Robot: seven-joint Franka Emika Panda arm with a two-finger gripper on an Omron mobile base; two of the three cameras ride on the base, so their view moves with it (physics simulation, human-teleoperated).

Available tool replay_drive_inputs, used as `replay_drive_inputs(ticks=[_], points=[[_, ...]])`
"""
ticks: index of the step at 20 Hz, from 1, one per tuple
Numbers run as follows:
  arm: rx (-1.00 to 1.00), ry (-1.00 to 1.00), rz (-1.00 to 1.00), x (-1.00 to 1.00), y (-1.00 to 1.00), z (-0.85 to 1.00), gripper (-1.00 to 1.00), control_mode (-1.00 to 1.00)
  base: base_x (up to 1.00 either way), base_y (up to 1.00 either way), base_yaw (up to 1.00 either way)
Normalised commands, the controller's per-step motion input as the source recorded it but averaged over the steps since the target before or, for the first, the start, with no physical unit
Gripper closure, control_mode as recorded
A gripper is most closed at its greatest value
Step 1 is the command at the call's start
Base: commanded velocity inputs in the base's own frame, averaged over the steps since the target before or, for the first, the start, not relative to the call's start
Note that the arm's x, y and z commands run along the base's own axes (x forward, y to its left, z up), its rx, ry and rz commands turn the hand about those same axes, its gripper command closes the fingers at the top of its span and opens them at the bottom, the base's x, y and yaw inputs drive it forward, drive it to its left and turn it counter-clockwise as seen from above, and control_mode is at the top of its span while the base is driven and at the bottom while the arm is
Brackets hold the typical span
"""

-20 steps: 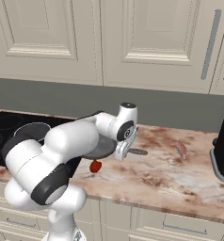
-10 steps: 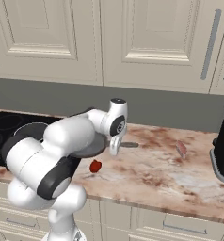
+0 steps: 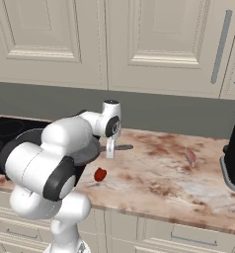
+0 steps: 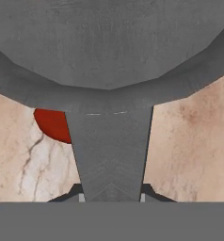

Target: Place both pans onto different burners. Then place the bell pepper and the steak on different pans.

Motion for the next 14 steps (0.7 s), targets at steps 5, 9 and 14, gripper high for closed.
replay_drive_inputs(ticks=[5, 9, 14], points=[[0.00, 0.03, 0.15, 0.17, 0.47, 0.00, 1.00, -1.00, 0.00, 0.00, 0.00], [0.01, 0.03, 0.13, 0.14, 0.44, 0.00, 1.00, -1.00, 0.00, 0.00, 0.00], [0.02, 0.04, 0.12, 0.17, 0.45, 0.00, 1.00, -1.00, 0.00, 0.00, 0.00]])
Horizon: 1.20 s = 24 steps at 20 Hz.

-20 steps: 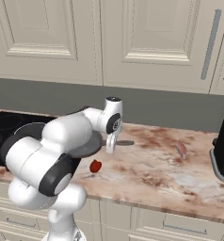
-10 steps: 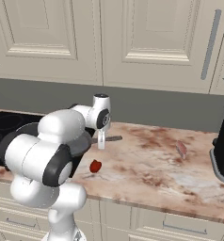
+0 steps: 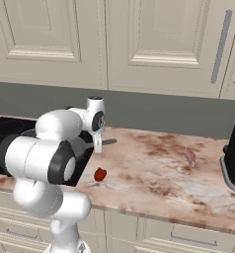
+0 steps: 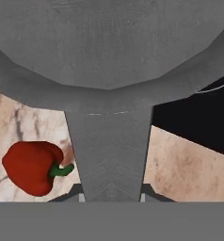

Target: Place both pans onto different burners. Then place the bell pepper and the steak on different pans.

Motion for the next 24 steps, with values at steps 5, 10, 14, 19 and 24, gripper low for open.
replay_drive_inputs(ticks=[5, 10, 14, 19, 24], points=[[0.01, 0.02, 0.10, 0.21, 0.42, 0.00, 1.00, -1.00, 0.00, 0.00, 0.00], [0.00, -0.02, 0.05, 0.16, 0.10, -0.20, 1.00, -1.00, 0.00, 0.00, 0.00], [-0.01, -0.08, 0.01, 0.08, 0.00, -0.26, 1.00, -1.00, 0.00, 0.00, 0.00], [-0.04, -0.06, 0.00, 0.10, 0.00, -0.15, 1.00, -1.00, 0.00, 0.00, 0.00], [-0.02, -0.01, 0.00, 0.13, 0.00, -0.08, 1.00, -1.00, 0.00, 0.00, 0.00]])
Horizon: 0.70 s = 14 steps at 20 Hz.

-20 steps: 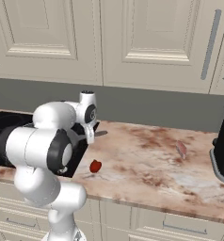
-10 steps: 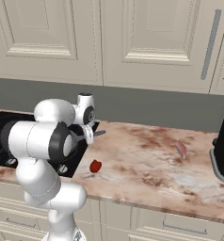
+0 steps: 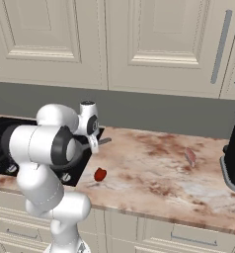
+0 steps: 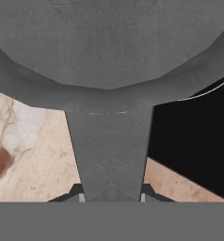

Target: Place both pans onto different burners. Then place the bell pepper and the steak on different pans.

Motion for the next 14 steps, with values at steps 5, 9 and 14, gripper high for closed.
replay_drive_inputs(ticks=[5, 9, 14], points=[[0.00, 0.00, 0.00, 0.18, 0.00, 0.00, 1.00, -1.00, 0.00, 0.00, 0.00], [0.00, 0.00, 0.00, 0.22, 0.01, 0.00, 1.00, -1.00, 0.00, 0.00, 0.00], [-0.01, 0.00, 0.00, 0.09, 0.18, 0.00, 1.00, -1.00, 0.00, 0.00, 0.00]])
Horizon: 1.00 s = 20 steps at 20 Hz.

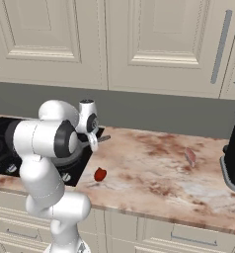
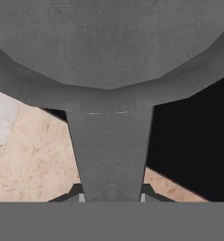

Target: Place both pans onto different burners. Then place the bell pepper and the steak on different pans.

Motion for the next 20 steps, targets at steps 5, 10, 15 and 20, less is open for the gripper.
replay_drive_inputs(ticks=[5, 10, 15, 20], points=[[-0.02, 0.00, 0.00, 0.00, 0.19, 0.00, 1.00, -1.00, 0.00, 0.00, 0.00], [-0.02, 0.00, 0.00, 0.00, 0.01, -0.18, 1.00, -1.00, 0.00, 0.00, 0.00], [-0.02, -0.02, 0.00, 0.00, 0.00, -0.30, 1.00, -1.00, 0.00, 0.00, 0.00], [-0.01, -0.02, 0.00, 0.02, 0.00, -0.19, 1.00, -1.00, 0.00, 0.00, 0.00]])
